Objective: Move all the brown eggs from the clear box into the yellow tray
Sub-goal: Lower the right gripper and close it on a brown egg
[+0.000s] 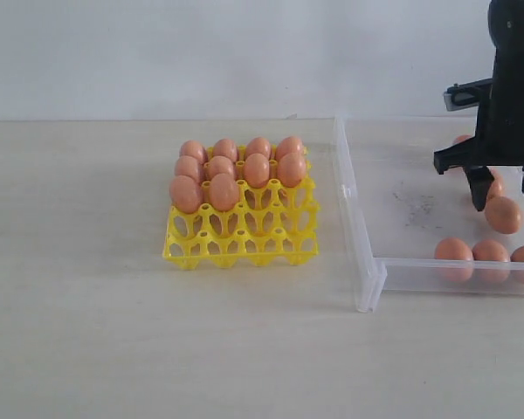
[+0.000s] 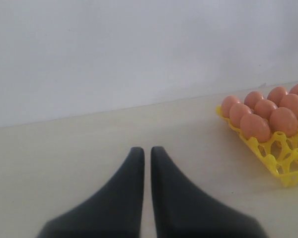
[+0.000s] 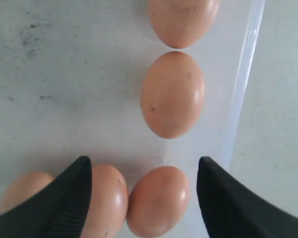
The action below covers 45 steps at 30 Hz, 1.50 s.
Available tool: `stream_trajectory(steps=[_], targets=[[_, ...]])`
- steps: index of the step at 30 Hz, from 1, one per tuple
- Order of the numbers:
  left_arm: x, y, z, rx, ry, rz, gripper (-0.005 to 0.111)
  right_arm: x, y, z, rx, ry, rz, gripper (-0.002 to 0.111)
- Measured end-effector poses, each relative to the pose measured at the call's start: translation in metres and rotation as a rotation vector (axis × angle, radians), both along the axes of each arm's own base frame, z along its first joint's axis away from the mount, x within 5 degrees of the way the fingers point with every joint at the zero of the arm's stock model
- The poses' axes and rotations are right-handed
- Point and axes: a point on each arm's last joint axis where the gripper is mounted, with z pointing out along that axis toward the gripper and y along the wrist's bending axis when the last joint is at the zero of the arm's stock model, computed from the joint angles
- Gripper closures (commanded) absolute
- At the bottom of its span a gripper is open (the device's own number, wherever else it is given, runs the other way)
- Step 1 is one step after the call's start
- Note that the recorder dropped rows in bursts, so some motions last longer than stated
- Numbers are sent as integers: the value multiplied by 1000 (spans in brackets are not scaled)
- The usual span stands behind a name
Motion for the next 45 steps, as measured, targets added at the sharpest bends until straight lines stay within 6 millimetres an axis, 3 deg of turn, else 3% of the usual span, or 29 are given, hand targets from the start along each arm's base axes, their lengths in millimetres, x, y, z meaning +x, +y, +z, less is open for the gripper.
stream_trajectory(steps=[6,9,13,28,36,38,42,45], targets=[[0,0,0,0,0,0,103,11,-8,-21,-41,-20,4,50],[0,0,0,0,0,0,103,15,-22,-32,10,-19,-58,50],[0,0,0,0,0,0,103,19,-34,-33,31,-37,-96,50],[0,0,0,0,0,0,103,22,-34,-34,64,-67,-103,50],[0,0,0,0,0,0,103,23,-33,-59,64,-13,-114,50],[0,0,0,0,0,0,103,26,-33,-58,68,-38,-121,53],[0,0,0,0,0,0,103,28,-33,-58,75,-72,-161,76],[0,0,0,0,0,0,103,28,-33,-58,77,-73,-155,80]])
